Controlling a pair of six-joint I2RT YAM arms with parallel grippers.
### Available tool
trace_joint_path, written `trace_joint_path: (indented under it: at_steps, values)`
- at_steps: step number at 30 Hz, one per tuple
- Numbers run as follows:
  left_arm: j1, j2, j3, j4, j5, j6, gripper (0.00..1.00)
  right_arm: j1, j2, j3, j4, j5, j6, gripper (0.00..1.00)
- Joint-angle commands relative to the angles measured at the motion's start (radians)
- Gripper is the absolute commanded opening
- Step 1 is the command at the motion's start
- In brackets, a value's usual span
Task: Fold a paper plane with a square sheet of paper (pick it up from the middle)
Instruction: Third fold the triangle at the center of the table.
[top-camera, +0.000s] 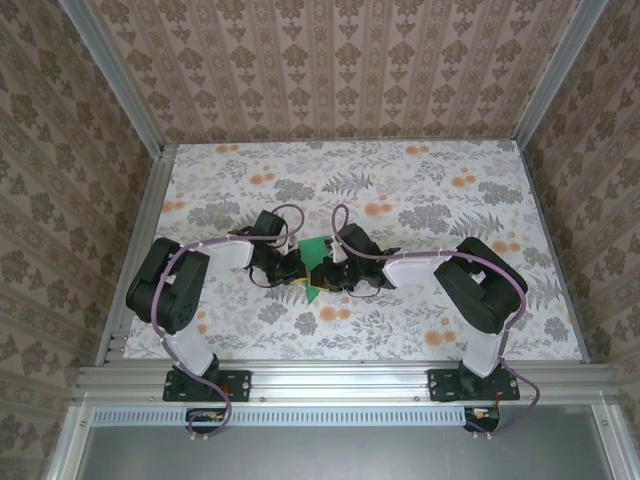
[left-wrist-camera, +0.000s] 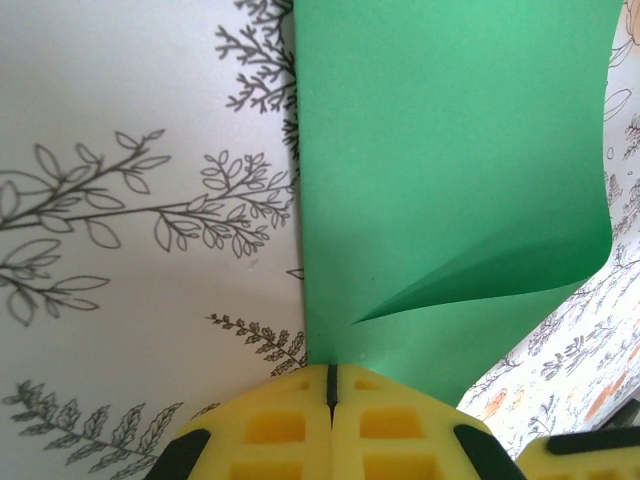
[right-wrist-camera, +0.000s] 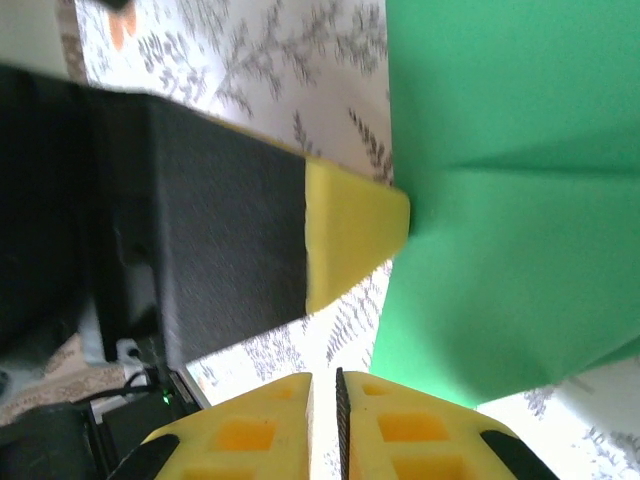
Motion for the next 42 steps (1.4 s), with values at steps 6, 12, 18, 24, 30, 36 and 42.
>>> trace_joint_path:
  at_steps: [6, 12, 18, 24, 30, 36, 42]
  values:
    - [-0.002, 0.049, -0.007, -0.059, -0.096, 0.018, 0.00, 0.028, 0.060, -0.005, 0.050, -0.058, 0.000, 0.13]
    - [-0.003, 0.059, 0.001, -0.056, -0.099, 0.016, 0.00, 0.031, 0.094, 0.005, 0.024, -0.071, -0.021, 0.13]
    - [-0.002, 0.062, 0.002, -0.058, -0.102, 0.016, 0.00, 0.032, 0.122, 0.017, 0.028, -0.078, -0.025, 0.13]
    - [-0.002, 0.062, -0.001, -0.058, -0.109, 0.012, 0.00, 0.031, 0.140, 0.019, 0.013, -0.073, -0.034, 0.13]
    - [-0.002, 0.061, -0.005, -0.057, -0.112, 0.008, 0.00, 0.031, 0.110, 0.021, 0.002, -0.057, -0.044, 0.13]
    - [-0.002, 0.057, 0.002, -0.057, -0.108, 0.012, 0.00, 0.021, 0.004, -0.009, -0.010, -0.004, -0.060, 0.16]
    - [-0.002, 0.041, 0.015, -0.038, -0.070, 0.024, 0.00, 0.001, -0.036, -0.015, -0.071, 0.104, -0.082, 0.20]
